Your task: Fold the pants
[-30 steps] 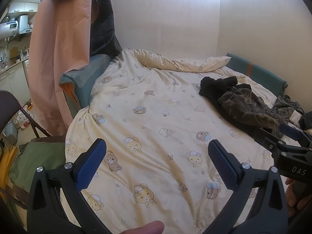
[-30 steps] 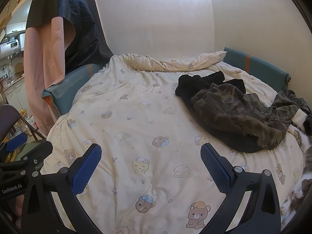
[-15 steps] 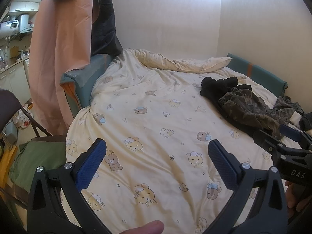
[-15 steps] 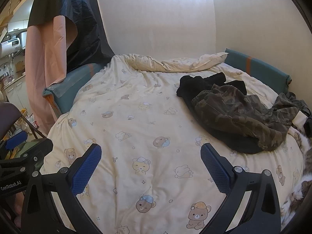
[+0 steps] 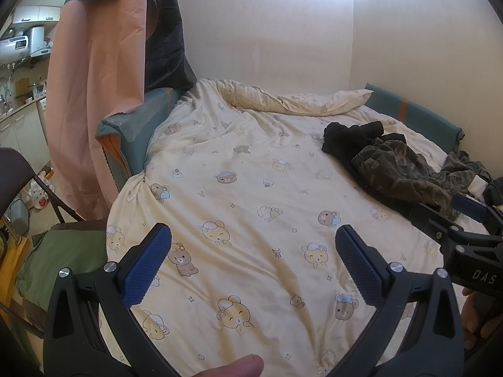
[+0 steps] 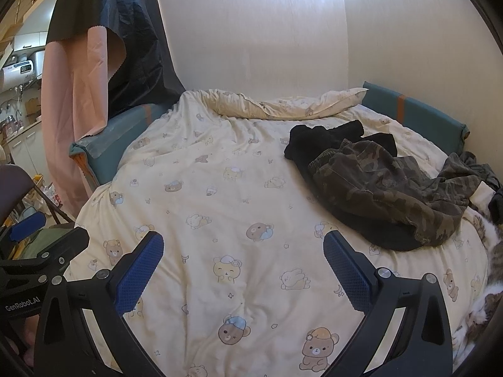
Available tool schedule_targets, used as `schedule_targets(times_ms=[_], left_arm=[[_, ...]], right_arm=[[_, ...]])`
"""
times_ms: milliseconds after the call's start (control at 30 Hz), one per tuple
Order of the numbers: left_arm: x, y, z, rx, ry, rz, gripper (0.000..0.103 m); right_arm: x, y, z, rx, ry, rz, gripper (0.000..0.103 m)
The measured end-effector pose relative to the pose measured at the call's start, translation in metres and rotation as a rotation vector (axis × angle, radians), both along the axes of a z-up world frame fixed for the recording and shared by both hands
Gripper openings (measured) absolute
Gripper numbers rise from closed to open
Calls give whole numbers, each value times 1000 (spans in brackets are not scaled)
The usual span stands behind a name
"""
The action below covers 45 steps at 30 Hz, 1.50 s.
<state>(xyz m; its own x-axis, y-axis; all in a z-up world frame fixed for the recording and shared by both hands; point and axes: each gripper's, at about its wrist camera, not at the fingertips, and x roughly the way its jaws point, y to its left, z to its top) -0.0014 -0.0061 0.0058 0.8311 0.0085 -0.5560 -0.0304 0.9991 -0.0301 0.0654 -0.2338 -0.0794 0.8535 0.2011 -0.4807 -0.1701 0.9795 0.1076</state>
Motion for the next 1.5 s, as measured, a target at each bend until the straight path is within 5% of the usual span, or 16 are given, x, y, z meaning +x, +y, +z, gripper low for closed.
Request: schedule_targets(times_ms=[700,900,1033,1200,1333,1500], left_arm=[[0,-1,-3,6,4,-7,103],[18,6,-12,-8,64,2,103],[30,14,-21,-10,102,54,103],[34,17,-28,-6,131,56,103],[37,19,-30,0,144,53,103],[42,22,-36,-7,169,62,103]], right_arm=[[-1,-2,2,6,3,-7,103],[17,-32,1,18,69,-57,103],[61,-80,-10,-42,131,-169,103],[136,-140,-44,-241,205,-286,103],[184,-174,-73,-346,273,-284,103],[214,-161,-94,-443,274,-207,103]])
